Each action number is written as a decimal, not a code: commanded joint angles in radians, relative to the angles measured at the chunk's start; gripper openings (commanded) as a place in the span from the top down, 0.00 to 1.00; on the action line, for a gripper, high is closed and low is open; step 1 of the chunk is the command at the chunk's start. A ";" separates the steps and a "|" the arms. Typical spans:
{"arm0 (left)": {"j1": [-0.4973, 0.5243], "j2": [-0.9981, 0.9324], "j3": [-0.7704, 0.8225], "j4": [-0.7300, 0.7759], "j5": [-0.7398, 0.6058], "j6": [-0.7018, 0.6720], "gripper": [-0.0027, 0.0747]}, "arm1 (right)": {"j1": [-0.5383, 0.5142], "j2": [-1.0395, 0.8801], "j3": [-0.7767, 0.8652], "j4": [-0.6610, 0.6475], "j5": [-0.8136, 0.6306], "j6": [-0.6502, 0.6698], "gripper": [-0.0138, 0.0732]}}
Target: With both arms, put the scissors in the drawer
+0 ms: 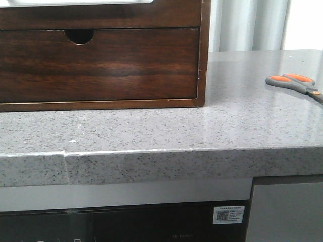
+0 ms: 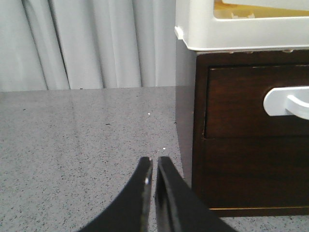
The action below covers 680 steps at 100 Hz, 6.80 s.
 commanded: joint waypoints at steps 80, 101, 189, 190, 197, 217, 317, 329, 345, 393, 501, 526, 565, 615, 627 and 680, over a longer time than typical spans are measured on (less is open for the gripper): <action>-0.163 0.409 -0.087 0.815 -0.615 0.032 0.52 | -0.008 0.019 -0.021 0.005 -0.087 -0.008 0.89; -0.218 0.565 -0.156 0.859 -0.620 0.134 0.52 | -0.008 0.019 -0.021 0.005 -0.088 -0.008 0.89; -0.305 0.809 -0.330 0.851 -0.612 0.263 0.99 | -0.008 0.019 -0.021 0.005 -0.088 -0.008 0.89; -0.305 0.809 -0.330 0.851 -0.612 0.263 0.99 | -0.008 0.019 -0.021 0.005 -0.088 -0.008 0.89; -0.305 0.805 -0.326 0.851 -0.612 0.263 0.99 | -0.008 0.019 -0.021 0.005 -0.088 -0.008 0.89; -0.305 0.788 -0.322 0.851 -0.612 0.261 0.99 | -0.008 0.019 -0.021 0.005 -0.088 -0.008 0.89; -0.305 0.400 -0.024 0.851 -0.668 0.205 0.99 | -0.008 0.019 -0.021 0.005 -0.088 -0.008 0.89; -0.305 0.363 0.004 0.853 -0.670 0.205 0.99 | -0.008 0.019 -0.021 0.005 -0.088 -0.008 0.89; -0.305 0.359 0.009 0.853 -0.670 0.205 0.99 | -0.008 0.019 -0.021 0.005 -0.088 -0.008 0.89; -0.305 0.359 0.009 0.880 -0.663 0.201 0.55 | -0.008 0.019 -0.021 0.005 -0.085 -0.008 0.89; -0.305 0.005 0.011 0.712 -0.629 -0.233 0.56 | -0.008 0.054 -0.098 0.005 -0.036 -0.008 0.89; -0.305 -0.130 0.011 0.712 -0.503 -0.311 0.56 | -0.008 0.246 -0.283 0.003 0.044 -0.008 0.56; -0.305 -0.161 0.011 0.712 -0.461 -0.322 0.56 | -0.008 0.677 -0.621 -0.008 0.250 -0.010 0.49; -0.305 -0.161 0.011 0.712 -0.442 -0.322 0.56 | 0.047 1.057 -0.832 0.005 0.365 -0.069 0.49; -0.305 -0.161 0.011 0.712 -0.442 -0.322 0.56 | 0.060 1.129 -0.910 0.001 0.402 -0.069 0.49; -0.305 -0.161 0.011 0.712 -0.442 -0.322 0.56 | 0.058 1.369 -1.181 -0.064 0.651 -0.020 0.49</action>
